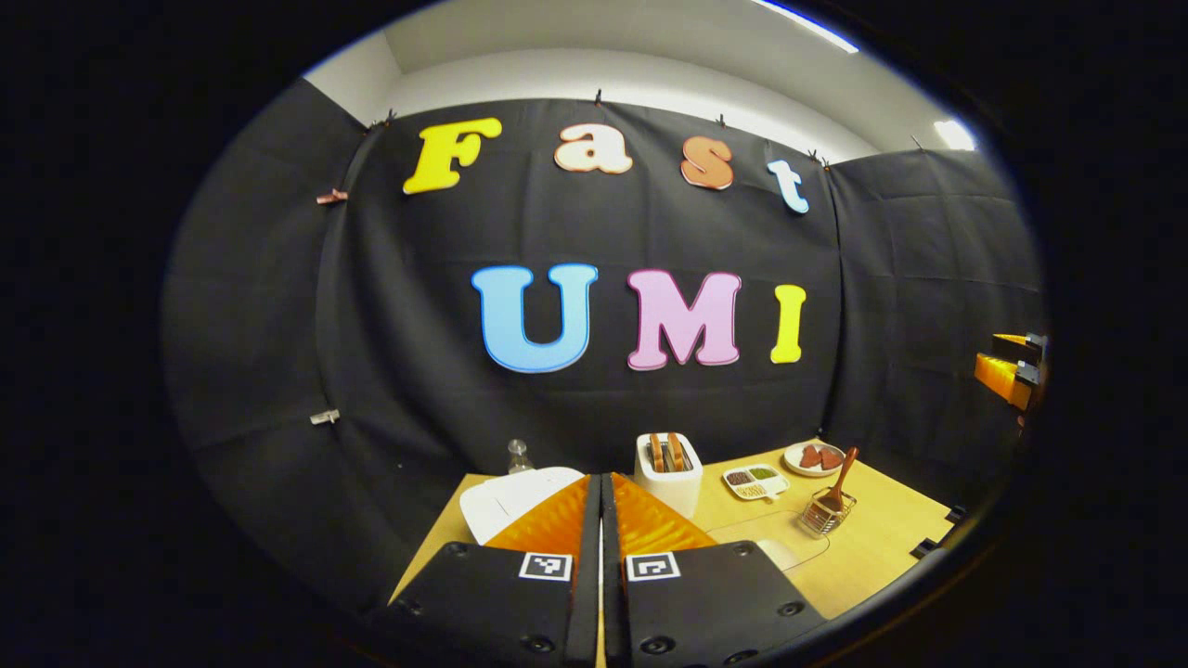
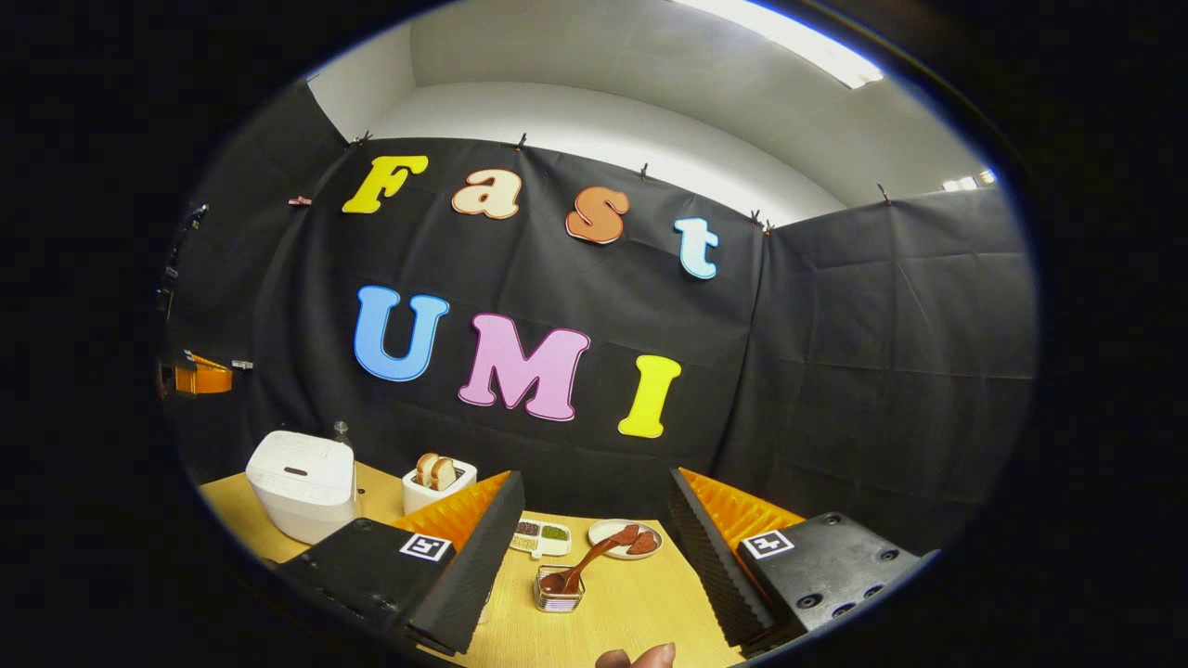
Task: Close the left gripper, press the button to open the rice cooker; take a wooden spoon from the chopstick holder with the right hand, scoop a spoonful of rice and pour it into the rice cooker, then put the wooden spoon back into the chopstick holder.
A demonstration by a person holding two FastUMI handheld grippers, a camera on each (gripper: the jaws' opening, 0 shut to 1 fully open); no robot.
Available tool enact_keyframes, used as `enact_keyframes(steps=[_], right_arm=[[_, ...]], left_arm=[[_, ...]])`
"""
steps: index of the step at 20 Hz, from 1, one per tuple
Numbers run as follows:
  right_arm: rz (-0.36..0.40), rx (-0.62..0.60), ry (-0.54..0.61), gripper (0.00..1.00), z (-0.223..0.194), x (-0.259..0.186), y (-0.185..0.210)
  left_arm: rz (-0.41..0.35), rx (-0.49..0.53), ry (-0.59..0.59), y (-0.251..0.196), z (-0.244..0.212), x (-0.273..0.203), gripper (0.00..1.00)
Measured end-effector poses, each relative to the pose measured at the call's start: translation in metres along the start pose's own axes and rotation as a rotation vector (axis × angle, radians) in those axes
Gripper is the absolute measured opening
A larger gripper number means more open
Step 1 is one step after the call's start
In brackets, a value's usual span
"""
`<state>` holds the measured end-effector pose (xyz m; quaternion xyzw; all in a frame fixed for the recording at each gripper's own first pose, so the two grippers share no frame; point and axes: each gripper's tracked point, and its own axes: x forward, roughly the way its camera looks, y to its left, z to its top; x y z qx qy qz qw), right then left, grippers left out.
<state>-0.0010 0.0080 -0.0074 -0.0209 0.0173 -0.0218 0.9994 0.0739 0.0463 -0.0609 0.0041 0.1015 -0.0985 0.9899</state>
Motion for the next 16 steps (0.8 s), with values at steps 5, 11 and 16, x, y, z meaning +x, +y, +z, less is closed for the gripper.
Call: enact_keyframes(steps=[5,11,16], right_arm=[[-0.038,-0.019,0.018,0.97,-0.005,0.001,-0.01],[-0.096,-0.038,0.033,0.97,-0.009,0.001,-0.022],[-0.126,-0.066,0.045,0.97,-0.012,0.002,-0.028]], left_arm=[[-0.076,0.014,0.143,0.033,-0.034,0.051,0.07],[-0.228,-0.02,0.365,0.047,-0.092,0.11,0.07],[-0.298,-0.013,0.534,0.038,-0.136,0.144,0.07]])
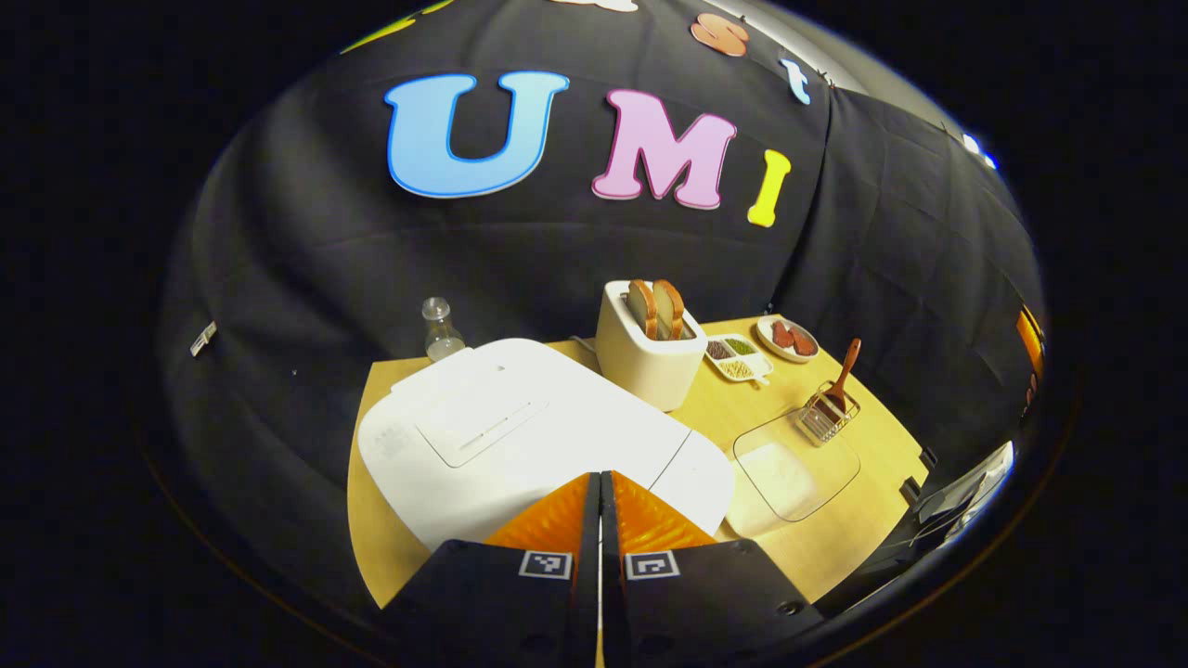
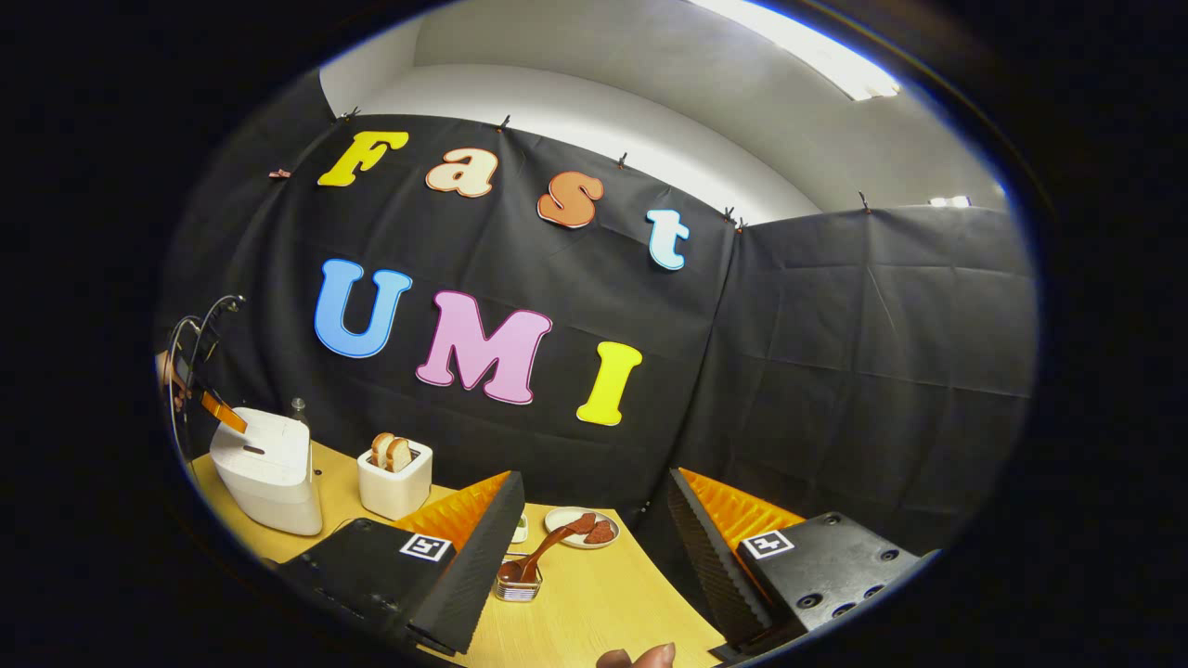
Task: Close the left gripper, press the button to open the rice cooker; take a wooden spoon from the chopstick holder with the right hand, scoop a spoonful of rice and pour it into the rice cooker, then put the wooden spoon back into the chopstick holder.
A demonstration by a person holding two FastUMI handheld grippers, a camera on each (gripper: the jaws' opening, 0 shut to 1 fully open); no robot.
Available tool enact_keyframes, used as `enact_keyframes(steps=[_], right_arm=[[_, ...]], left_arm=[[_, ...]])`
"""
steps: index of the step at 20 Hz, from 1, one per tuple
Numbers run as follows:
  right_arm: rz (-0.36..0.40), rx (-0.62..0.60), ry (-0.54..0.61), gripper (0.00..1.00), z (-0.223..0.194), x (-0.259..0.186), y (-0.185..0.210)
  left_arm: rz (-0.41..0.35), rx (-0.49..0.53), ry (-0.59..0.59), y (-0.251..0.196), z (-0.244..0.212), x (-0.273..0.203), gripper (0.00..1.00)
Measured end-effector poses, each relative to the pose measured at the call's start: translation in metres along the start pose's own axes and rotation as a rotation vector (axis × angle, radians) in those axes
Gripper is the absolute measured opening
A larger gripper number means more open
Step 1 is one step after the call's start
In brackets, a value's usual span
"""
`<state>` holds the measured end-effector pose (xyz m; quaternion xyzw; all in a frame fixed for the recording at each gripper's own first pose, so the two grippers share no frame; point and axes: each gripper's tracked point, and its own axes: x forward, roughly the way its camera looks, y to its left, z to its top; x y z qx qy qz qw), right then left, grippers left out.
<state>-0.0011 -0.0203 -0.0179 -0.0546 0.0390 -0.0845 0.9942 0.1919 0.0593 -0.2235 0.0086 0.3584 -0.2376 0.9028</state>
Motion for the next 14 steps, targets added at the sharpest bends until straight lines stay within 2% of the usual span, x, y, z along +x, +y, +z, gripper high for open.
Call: enact_keyframes(steps=[3,7,14], right_arm=[[-0.015,-0.001,0.012,0.97,-0.004,-0.001,-0.003],[-0.029,-0.005,0.019,0.97,-0.008,0.0,-0.005],[-0.045,0.003,0.037,0.97,-0.017,-0.003,-0.008]], left_arm=[[-0.012,0.027,0.033,-0.003,0.0,0.014,0.07],[0.013,0.061,0.068,0.002,-0.004,0.022,0.07],[0.008,0.013,0.128,0.004,-0.021,0.03,0.07]])
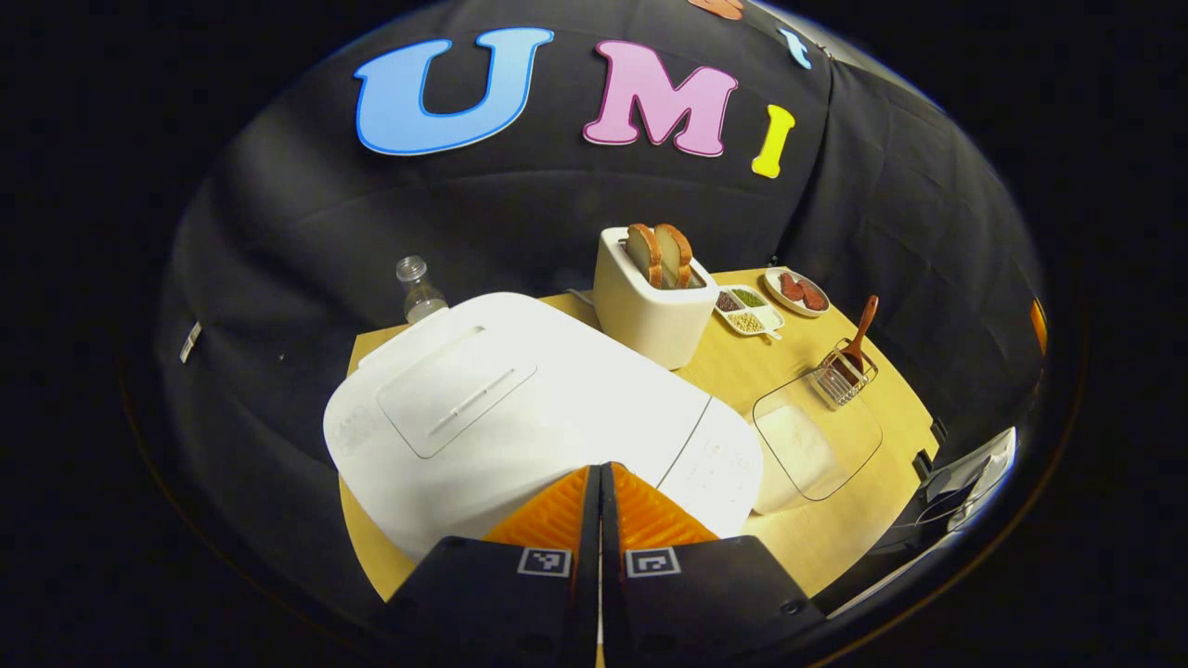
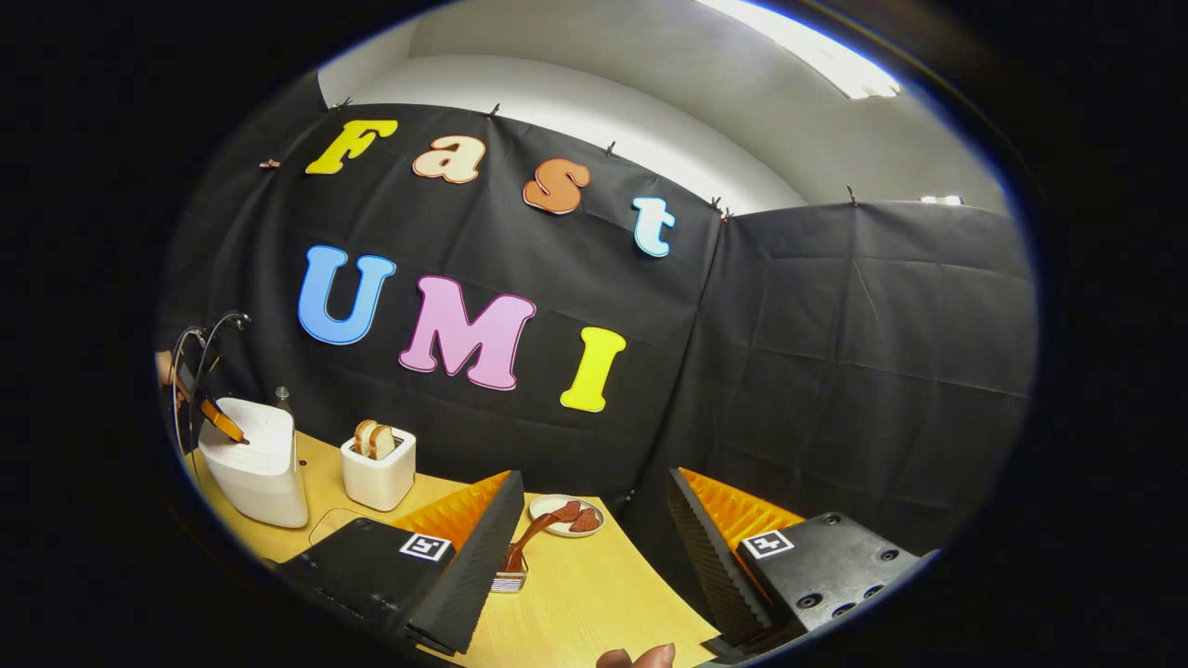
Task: Close the left gripper, press the button to open the rice cooker; take a wooden spoon from the chopstick holder with the right hand, scoop a spoonful of rice and pour it into the rice cooker, then put the wooden spoon back into the chopstick holder.
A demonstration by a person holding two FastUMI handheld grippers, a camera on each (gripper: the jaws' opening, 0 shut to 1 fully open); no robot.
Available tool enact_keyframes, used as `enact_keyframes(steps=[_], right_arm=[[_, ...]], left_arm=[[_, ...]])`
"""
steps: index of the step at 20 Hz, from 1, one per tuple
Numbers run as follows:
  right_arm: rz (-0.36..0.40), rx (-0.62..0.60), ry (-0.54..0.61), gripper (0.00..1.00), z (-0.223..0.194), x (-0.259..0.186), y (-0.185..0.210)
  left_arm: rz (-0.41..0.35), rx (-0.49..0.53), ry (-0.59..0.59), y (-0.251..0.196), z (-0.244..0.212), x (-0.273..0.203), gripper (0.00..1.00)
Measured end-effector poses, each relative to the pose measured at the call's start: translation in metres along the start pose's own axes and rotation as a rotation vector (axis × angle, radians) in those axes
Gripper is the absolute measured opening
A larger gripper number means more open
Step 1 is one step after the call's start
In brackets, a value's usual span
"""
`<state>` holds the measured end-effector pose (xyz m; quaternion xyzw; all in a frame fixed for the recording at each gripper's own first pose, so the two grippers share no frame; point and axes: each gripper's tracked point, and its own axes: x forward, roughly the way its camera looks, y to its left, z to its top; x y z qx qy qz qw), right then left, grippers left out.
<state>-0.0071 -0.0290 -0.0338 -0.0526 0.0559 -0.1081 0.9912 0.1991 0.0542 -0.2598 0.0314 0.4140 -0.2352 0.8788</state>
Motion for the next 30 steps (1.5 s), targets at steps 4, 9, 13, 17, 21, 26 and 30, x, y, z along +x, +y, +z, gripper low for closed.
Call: enact_keyframes(steps=[4,9,13,17,21,26,30], right_arm=[[0.004,0.002,0.007,0.97,-0.004,-0.003,0.002],[0.007,-0.009,0.006,0.97,-0.005,-0.008,0.0],[0.004,0.0,0.003,0.97,-0.004,-0.01,-0.003],[0.009,0.008,-0.002,0.97,-0.003,-0.015,-0.005],[0.009,0.017,0.002,0.97,-0.005,-0.013,-0.01],[0.071,0.06,0.017,0.97,-0.015,-0.003,-0.008],[0.148,0.093,-0.012,0.98,-0.019,0.015,-0.002]], left_arm=[[0.036,0.045,0.021,-0.001,-0.001,-0.002,0.08],[0.158,0.098,-0.215,0.007,0.049,-0.039,0.07],[0.404,0.16,-0.521,0.036,0.112,-0.106,0.09],[0.475,0.105,-0.725,0.028,0.134,-0.154,0.33],[0.477,-0.072,-0.9,0.015,0.128,-0.197,0.98],[0.402,-0.207,-1.062,-0.012,0.115,-0.243,0.95],[0.472,-0.185,-1.054,-0.034,0.096,-0.265,0.95]])
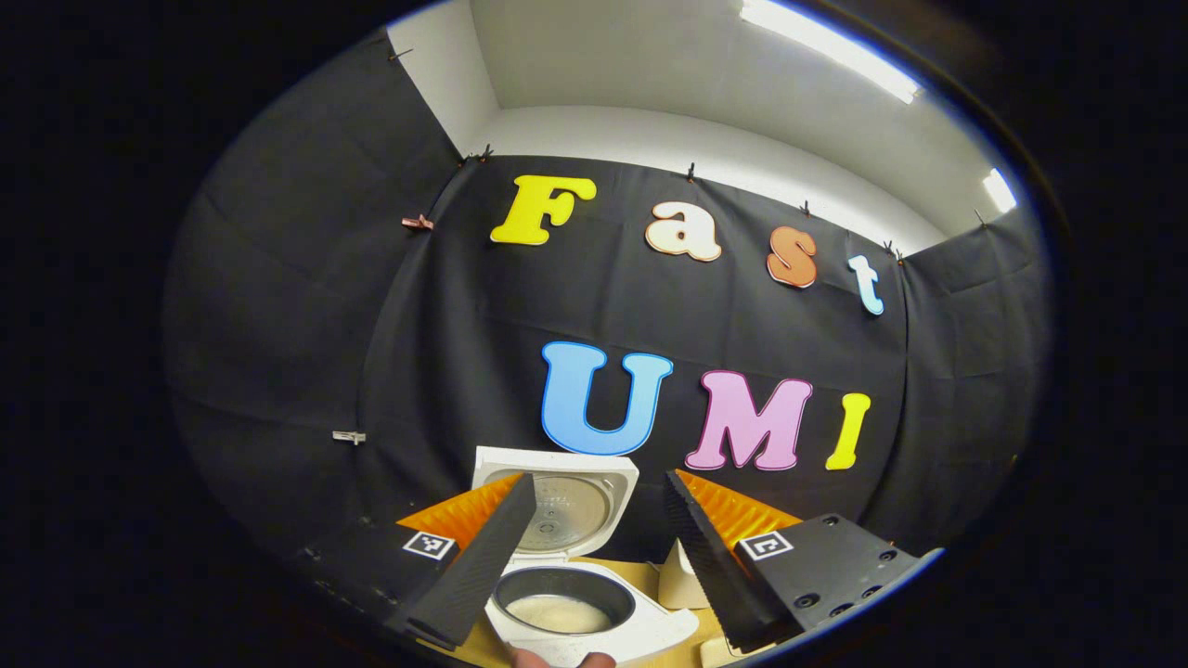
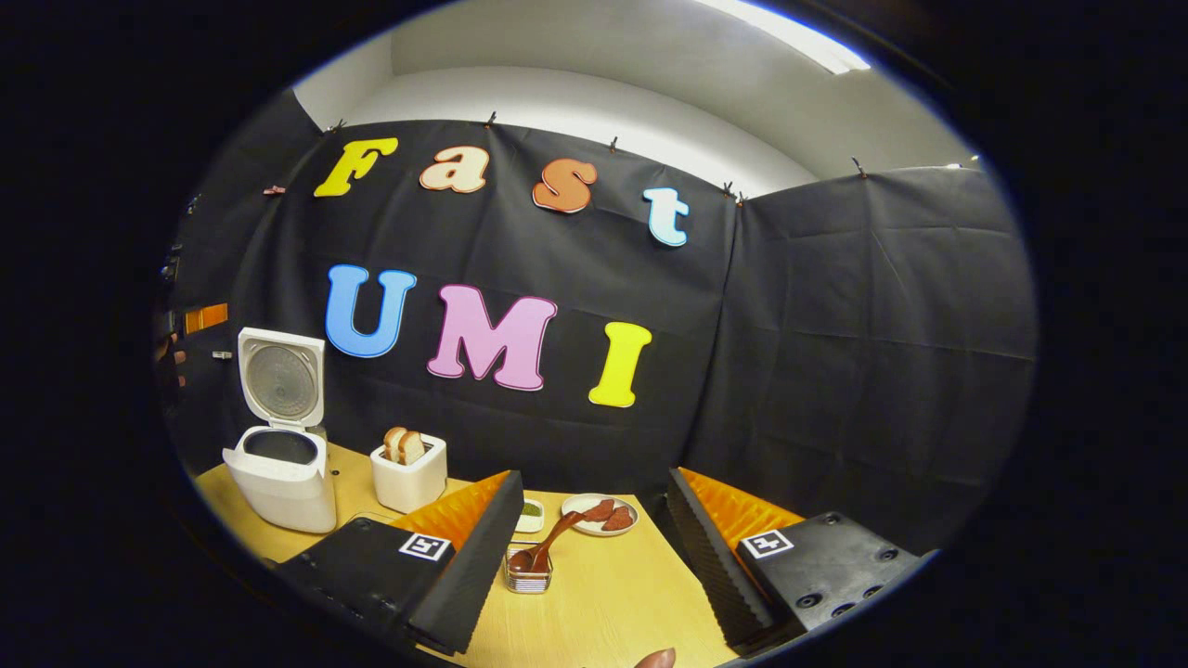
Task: Close the left gripper, press the button to open the rice cooker; take a wooden spoon from the chopstick holder with the right hand, scoop a spoonful of rice and pour it into the rice cooker, then put the wooden spoon back into the chopstick holder.
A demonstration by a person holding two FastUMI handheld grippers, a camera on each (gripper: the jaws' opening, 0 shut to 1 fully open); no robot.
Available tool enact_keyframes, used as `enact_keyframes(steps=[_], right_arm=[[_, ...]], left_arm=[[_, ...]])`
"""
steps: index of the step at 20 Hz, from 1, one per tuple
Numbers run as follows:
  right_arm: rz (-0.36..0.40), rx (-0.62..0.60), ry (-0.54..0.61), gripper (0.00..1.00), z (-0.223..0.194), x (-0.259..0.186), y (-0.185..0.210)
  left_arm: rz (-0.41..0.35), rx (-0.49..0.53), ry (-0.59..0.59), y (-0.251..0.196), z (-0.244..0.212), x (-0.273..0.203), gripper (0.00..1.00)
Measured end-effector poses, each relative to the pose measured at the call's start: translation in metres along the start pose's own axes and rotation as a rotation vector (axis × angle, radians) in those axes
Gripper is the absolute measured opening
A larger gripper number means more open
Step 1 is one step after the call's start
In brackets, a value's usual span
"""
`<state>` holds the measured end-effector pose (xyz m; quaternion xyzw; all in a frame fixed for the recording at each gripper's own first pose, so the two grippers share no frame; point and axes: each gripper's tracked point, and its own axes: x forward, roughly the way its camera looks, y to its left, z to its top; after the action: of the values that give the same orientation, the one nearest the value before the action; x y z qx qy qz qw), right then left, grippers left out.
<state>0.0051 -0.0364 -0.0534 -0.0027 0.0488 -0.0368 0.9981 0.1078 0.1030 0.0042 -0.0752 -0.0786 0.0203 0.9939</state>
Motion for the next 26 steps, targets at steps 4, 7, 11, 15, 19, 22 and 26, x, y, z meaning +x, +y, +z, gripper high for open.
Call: enact_keyframes(steps=[4,7,11,15,19,22,26], right_arm=[[0.096,0.017,0.067,0.98,-0.033,0.029,0.005],[0.157,0.039,0.132,0.98,-0.065,0.056,0.009],[0.247,0.144,0.208,0.98,-0.107,0.093,0.021],[0.309,0.204,0.3,0.98,-0.159,0.134,0.03],[0.351,0.254,0.406,0.97,-0.216,0.173,0.039],[0.368,0.335,0.494,0.83,-0.257,0.199,0.046],[0.343,0.423,0.561,0.78,-0.302,0.234,0.053]], left_arm=[[0.048,0.052,0.002,-0.013,0.009,-0.024,0.95],[0.068,0.09,0.028,-0.02,0.006,-0.054,0.95],[0.094,0.118,0.077,-0.037,-0.004,-0.076,0.95],[0.134,0.138,0.117,-0.048,-0.013,-0.088,0.95],[0.173,0.143,0.145,-0.055,-0.018,-0.094,0.95],[0.191,0.176,0.164,-0.059,-0.019,-0.096,0.95],[0.21,0.191,0.2,-0.06,-0.026,-0.098,0.95]])
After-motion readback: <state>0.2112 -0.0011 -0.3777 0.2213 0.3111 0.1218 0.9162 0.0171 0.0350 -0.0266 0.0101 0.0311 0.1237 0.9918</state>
